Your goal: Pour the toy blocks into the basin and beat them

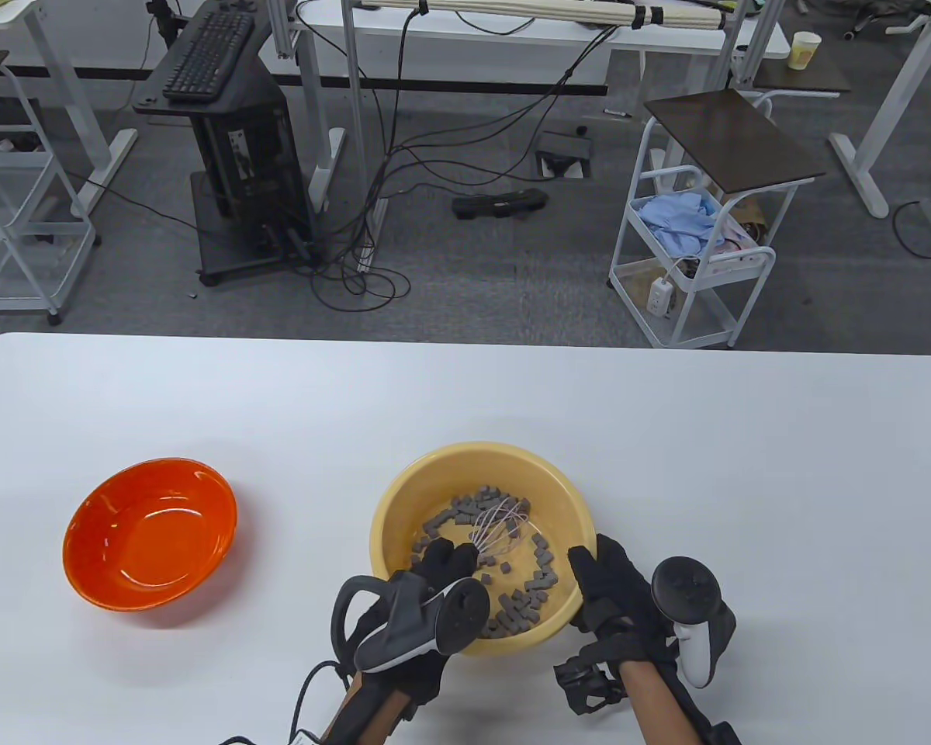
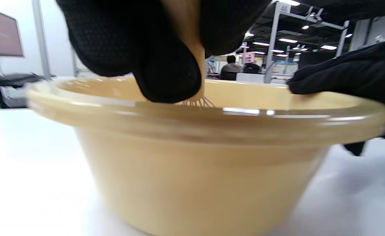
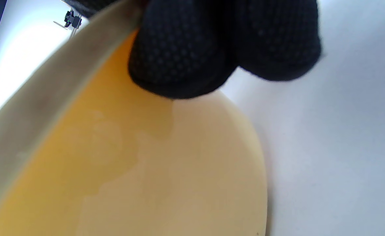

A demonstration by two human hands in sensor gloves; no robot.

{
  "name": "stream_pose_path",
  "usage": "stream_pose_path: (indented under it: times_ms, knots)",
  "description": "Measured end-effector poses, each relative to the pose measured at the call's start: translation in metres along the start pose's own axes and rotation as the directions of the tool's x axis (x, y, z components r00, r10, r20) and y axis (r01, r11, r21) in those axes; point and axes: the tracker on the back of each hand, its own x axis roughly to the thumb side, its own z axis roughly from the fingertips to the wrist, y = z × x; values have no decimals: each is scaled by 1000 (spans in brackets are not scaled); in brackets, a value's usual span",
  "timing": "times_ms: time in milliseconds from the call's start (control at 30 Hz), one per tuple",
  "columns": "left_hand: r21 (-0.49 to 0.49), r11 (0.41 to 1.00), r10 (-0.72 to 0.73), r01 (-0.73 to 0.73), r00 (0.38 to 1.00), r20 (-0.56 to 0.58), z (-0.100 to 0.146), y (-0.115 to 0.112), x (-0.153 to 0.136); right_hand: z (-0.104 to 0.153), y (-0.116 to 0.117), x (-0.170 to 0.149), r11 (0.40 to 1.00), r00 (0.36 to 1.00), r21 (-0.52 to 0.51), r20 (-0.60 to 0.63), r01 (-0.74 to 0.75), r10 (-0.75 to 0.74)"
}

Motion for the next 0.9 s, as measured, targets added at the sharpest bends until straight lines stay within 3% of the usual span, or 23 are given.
stream_pose_path:
  times_ms: [167,300,633,900]
  knots:
    - [46,987,-152,155,986,-73,7,12,-1,0,0,0,1000,1000,0,0,0,0]
    - [21,977,-208,211,973,-99,13,24,-7,0,0,0,1000,1000,0,-2,1,-1]
    - [2,990,-142,144,980,-142,34,57,-30,0,0,0,1000,1000,-2,-2,-2,2]
    - [44,997,64,-65,998,14,27,48,-29,0,0,1,1000,1000,-2,-2,0,0]
